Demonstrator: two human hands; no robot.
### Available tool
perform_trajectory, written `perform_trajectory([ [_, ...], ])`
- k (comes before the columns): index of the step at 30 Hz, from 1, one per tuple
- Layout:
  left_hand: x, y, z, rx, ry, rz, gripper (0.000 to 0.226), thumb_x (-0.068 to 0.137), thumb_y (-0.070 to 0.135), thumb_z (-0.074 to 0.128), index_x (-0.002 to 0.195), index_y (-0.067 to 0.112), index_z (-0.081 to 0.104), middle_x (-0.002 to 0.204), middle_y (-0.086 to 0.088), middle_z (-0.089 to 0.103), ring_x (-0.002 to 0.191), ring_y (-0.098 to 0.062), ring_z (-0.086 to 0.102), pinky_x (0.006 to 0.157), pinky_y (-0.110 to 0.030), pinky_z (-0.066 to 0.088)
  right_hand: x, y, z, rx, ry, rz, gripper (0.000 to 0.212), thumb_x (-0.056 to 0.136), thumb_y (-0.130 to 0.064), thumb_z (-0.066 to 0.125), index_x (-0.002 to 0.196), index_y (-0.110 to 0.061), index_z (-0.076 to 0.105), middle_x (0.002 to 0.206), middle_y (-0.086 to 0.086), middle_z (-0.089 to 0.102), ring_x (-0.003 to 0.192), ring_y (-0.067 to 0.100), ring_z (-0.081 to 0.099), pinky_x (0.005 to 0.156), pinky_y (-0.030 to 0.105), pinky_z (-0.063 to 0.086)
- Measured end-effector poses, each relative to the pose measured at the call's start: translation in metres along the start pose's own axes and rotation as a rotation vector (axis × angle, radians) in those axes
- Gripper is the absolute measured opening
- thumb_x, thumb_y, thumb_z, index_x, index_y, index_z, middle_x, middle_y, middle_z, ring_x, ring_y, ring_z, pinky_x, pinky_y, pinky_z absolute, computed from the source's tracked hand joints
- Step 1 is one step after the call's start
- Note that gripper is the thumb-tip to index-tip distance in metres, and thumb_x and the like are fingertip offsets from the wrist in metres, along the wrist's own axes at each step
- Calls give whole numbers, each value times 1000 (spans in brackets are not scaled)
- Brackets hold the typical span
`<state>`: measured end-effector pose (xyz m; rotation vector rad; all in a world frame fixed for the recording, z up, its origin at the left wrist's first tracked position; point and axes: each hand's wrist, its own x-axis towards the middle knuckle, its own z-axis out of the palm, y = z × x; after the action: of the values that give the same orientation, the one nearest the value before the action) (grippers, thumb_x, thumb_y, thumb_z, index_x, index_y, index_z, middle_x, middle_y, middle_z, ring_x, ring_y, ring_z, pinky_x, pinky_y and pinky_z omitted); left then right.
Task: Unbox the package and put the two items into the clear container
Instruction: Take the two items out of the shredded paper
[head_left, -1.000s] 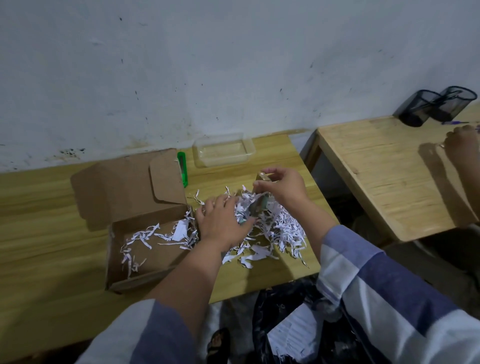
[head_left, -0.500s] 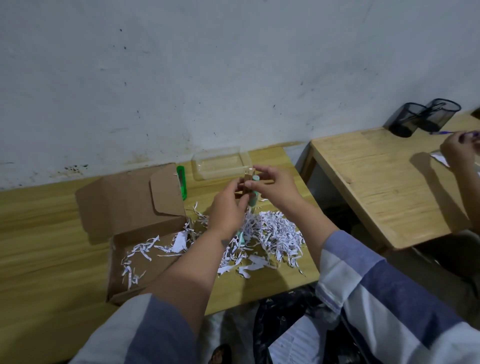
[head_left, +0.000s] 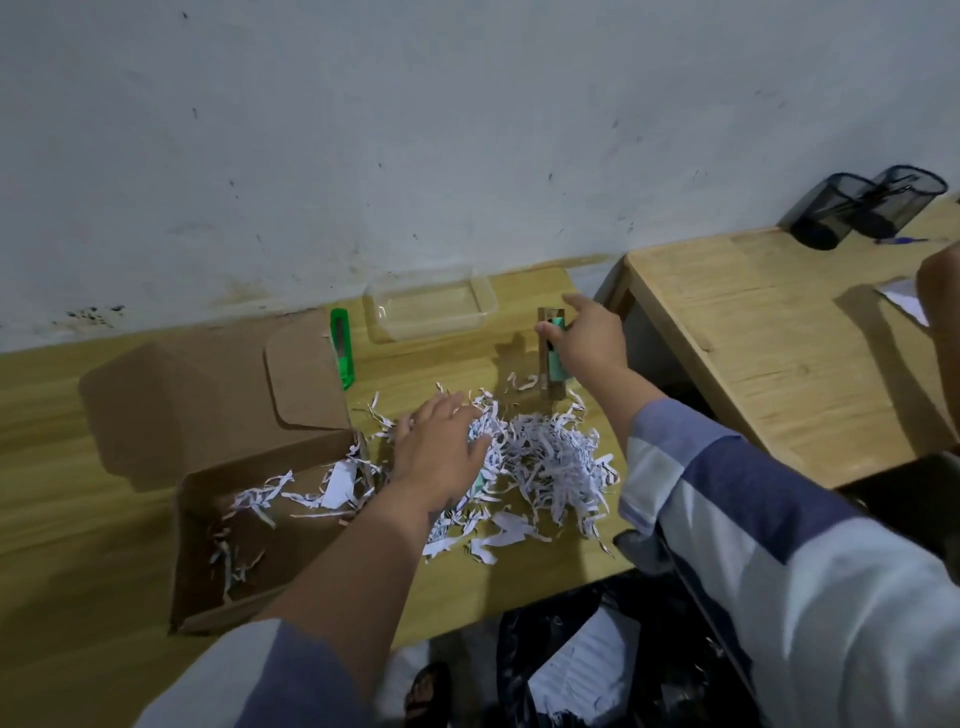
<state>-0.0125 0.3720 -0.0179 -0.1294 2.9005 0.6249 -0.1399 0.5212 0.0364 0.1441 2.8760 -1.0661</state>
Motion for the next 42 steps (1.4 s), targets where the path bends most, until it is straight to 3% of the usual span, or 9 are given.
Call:
perform_trajectory([
  [5, 16, -5, 4, 25, -20, 5, 48, 98, 49, 36, 142, 30, 40, 157, 6, 25, 147, -17, 15, 119, -45, 8, 39, -2, 18, -121, -2, 22, 43, 84, -33, 68, 120, -13, 58, 114, 18, 65, 102, 35, 62, 83, 43, 55],
  [16, 29, -6, 9, 10, -26, 28, 47, 96, 51, 37, 138, 31, 44, 154, 10, 32, 145, -13, 18, 116, -41, 14, 71, 5, 66, -189, -100, 93, 42, 86, -35, 64, 123, -15, 61, 119, 16, 66, 108, 34, 62, 88, 38, 52],
  [22, 26, -6, 1, -26, -17, 14, 53, 95, 57, 32, 140, 31, 41, 153, 10, 33, 144, -13, 19, 116, -41, 14, 52, 5, 57, -287, -26, -18, 39, 88, -37, 61, 122, -19, 59, 127, 13, 55, 117, 34, 50, 90, 41, 48],
  [26, 9, -6, -2, -69, 57, -24, 49, 99, 46, 33, 143, 25, 35, 153, 4, 33, 143, -17, 22, 117, -39, 15, 9, 5, 59, -132, -94, -107, 20, 87, -19, 61, 106, -16, 67, 111, 12, 65, 96, 30, 63, 80, 35, 52],
  [30, -19, -4, 5, -95, 49, -119, 60, 97, 41, 42, 148, 19, 22, 157, -2, 23, 145, -23, 16, 119, -45, 16, -53, -2, 61, 103, -195, -204, 17, 85, -2, 57, 92, -11, 70, 95, 9, 73, 83, 20, 65, 77, 24, 47],
  [33, -37, -5, 11, -164, 20, -172, 68, 95, 39, 44, 151, 18, 11, 159, -4, 17, 146, -26, 14, 118, -48, 17, -88, -3, 63, 187, -257, -246, 15, 85, -1, 57, 91, -9, 68, 88, 9, 72, 77, 18, 62, 70, 20, 45],
  [37, -53, -2, 16, -174, -55, -219, 72, 98, 35, 40, 152, 14, -3, 161, -5, 4, 148, -25, 5, 120, -45, 11, -109, 8, 69, 122, -366, -175, 14, 89, -9, 52, 99, -12, 61, 86, 11, 68, 78, 28, 63, 69, 31, 49],
  [42, -55, -5, 18, -155, -175, -224, 81, 98, 40, 41, 150, 10, -13, 161, -5, -12, 149, -22, -7, 121, -44, 7, -110, 17, 73, -10, -370, -90, 19, 94, -23, 47, 105, -12, 59, 101, 13, 69, 91, 30, 64, 72, 31, 47],
])
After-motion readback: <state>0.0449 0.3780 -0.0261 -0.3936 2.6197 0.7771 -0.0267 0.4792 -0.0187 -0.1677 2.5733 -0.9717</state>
